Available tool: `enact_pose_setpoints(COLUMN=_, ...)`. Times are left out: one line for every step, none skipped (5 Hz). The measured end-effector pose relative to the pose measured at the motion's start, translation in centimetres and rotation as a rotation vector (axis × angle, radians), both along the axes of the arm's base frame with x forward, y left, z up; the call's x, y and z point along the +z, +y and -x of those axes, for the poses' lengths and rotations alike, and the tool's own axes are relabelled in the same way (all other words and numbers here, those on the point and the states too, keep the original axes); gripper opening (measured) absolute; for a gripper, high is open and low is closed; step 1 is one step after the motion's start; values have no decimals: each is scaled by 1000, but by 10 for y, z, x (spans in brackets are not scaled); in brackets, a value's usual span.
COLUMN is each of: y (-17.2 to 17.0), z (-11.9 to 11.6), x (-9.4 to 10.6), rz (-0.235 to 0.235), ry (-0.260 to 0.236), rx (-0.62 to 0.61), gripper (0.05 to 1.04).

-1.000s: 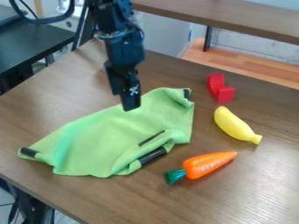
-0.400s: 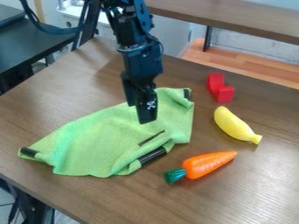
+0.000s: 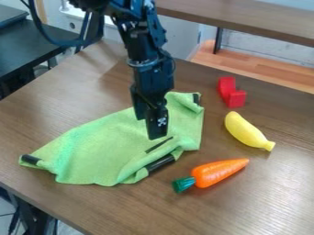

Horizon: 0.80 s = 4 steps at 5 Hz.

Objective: Unfold the cloth from bottom right to top left

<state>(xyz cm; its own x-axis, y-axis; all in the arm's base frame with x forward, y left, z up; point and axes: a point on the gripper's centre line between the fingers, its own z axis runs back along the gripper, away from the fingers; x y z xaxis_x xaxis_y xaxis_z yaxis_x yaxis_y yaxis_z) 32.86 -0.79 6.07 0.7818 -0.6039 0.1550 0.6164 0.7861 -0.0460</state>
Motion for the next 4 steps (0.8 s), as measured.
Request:
enact_pose_setpoints(y=-3, z=0, x=-11, rz=-19, ry=5, rx=-5, gripper=1001)
enact_pose_setpoints(y=-6, z=0, x=-21, rz=-34, ry=15, rx=-10, gripper=999)
enact_pose_setpoints(y=-9, z=1, x=-28, rz=-47, ry=23, rx=-12, gripper=928)
enact_pose_setpoints(y=-12, z=2, x=-35, rz=-60, ry=26, rx=-20, gripper=700)
